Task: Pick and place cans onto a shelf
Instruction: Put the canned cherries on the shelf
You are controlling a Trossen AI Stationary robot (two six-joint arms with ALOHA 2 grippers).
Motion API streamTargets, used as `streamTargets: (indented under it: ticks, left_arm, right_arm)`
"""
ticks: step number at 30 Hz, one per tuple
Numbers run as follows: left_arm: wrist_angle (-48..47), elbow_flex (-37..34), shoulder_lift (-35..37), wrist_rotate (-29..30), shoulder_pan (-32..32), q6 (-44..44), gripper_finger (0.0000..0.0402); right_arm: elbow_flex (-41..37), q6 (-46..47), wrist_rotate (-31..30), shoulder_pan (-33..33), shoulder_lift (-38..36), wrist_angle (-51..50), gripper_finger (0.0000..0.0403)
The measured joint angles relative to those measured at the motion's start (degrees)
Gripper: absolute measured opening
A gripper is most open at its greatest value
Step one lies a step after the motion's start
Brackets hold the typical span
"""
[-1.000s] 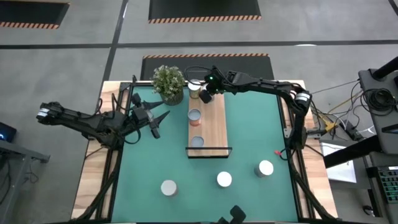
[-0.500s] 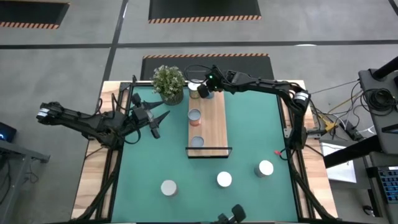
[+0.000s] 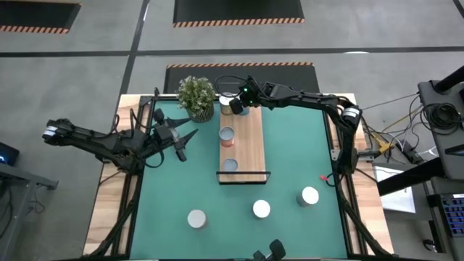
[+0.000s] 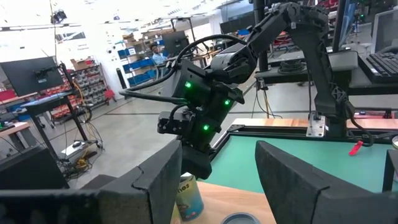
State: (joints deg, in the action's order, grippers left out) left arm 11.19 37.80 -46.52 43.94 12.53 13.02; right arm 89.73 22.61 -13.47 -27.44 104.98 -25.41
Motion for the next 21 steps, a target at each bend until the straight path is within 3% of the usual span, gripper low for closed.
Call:
streamTargets:
  ticks: [21]
  left_arm:
    - [0.1, 0.0, 0.0, 0.0, 0.0, 0.0, 0.0187]
  right_arm:
    - [0.0, -1.5, -0.1, 0.3, -0.5, 0.5, 0.0009]
